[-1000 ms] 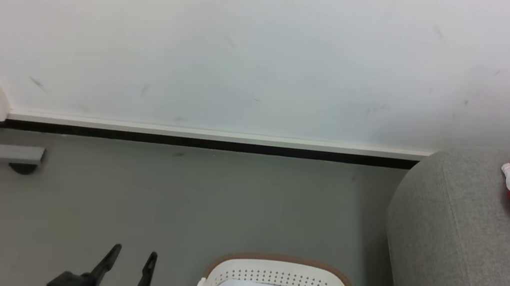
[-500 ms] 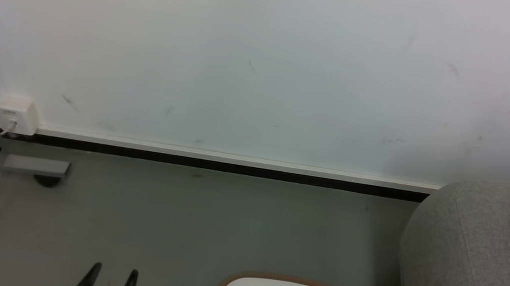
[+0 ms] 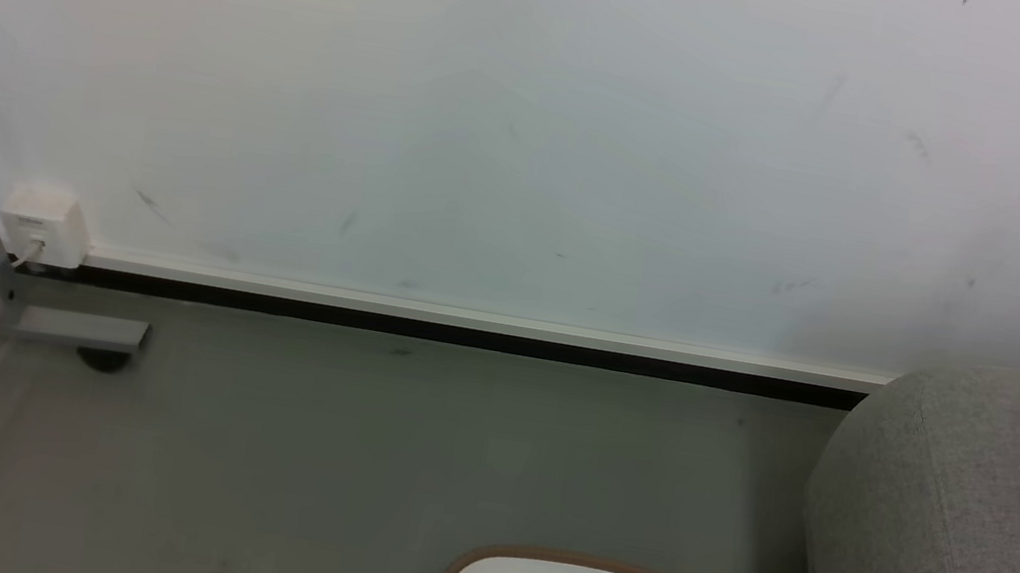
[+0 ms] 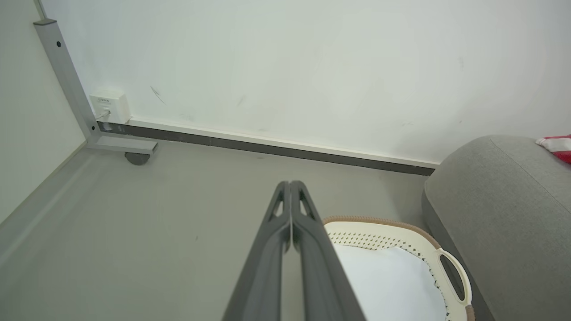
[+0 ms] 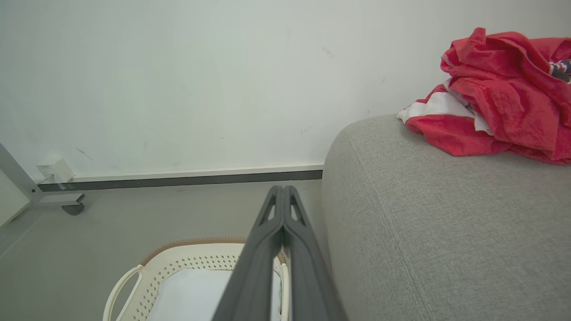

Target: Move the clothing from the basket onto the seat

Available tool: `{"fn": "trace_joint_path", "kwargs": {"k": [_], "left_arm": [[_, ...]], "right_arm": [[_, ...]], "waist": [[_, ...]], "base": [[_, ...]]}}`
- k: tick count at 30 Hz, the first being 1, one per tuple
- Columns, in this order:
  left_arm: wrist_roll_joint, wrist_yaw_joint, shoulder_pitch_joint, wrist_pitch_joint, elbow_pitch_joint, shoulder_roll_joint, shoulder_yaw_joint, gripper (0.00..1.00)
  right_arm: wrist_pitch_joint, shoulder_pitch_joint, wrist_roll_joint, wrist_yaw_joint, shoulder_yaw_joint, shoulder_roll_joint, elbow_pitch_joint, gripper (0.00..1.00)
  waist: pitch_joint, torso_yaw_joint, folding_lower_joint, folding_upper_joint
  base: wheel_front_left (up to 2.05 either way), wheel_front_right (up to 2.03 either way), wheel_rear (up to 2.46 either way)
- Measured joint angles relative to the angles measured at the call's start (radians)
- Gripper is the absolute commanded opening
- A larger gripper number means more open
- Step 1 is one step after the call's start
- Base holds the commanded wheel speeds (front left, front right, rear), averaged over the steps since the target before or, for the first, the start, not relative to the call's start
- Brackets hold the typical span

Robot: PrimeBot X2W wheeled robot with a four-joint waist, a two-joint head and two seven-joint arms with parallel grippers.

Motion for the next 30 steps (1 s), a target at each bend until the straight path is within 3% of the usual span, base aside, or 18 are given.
{"fn": "trace_joint_path", "kwargs": {"k": [30], "left_arm": [[-0.498,-0.034,-0.061,0.124,-0.026,-0.017,0.082,0.0]], "right_arm": [[0.123,-0.075,0.515,0.0,-0.011,-0.002,-0.015,0.0]], "waist": [[0.017,-0.016,0.0001,0.0]], "base": [[0.0,0.0,0.0]]}}
